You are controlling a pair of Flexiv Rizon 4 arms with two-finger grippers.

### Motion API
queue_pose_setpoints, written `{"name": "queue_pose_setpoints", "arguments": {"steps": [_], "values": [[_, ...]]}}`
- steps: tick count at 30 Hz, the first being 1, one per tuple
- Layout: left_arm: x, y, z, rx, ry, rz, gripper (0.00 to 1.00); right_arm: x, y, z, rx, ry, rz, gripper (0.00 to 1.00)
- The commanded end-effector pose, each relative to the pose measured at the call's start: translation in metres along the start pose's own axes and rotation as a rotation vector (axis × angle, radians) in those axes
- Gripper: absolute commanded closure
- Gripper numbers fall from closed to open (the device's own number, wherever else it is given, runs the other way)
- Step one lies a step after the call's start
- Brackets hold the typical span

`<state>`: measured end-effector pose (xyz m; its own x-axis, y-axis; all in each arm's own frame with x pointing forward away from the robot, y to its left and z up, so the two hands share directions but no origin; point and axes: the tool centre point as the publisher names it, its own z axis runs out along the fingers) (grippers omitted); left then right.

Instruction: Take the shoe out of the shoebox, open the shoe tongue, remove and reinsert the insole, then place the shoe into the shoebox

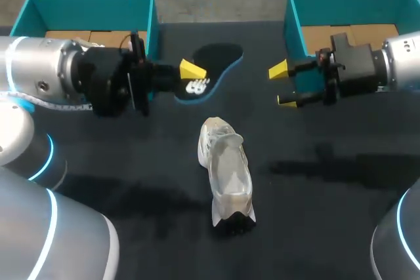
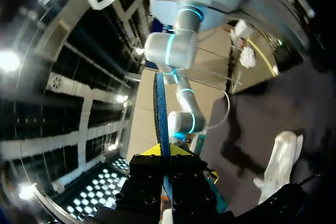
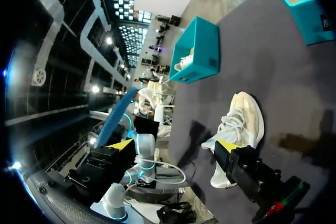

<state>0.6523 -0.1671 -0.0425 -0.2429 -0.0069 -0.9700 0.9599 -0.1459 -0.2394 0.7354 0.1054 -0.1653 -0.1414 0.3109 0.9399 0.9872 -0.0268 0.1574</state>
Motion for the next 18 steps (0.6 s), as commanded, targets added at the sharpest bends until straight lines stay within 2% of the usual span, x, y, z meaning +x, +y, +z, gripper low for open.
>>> {"name": "queue_pose_setpoints", "arguments": {"steps": [1, 14, 18], "values": [[0.004, 0.008, 0.0, -0.04, 0.102, 0.375, 1.0, 0.0, 0.0, 0.002, -0.001, 0.0, 0.0, 0.0], [0.004, 0.008, 0.0, -0.04, 0.102, 0.375, 1.0, 0.0, 0.0, 0.002, -0.001, 0.0, 0.0, 0.0], [0.014, 0.016, 0.0, -0.039, 0.103, 0.416, 1.0, 0.0, 0.0, 0.002, -0.001, 0.0, 0.0, 0.0]]}}
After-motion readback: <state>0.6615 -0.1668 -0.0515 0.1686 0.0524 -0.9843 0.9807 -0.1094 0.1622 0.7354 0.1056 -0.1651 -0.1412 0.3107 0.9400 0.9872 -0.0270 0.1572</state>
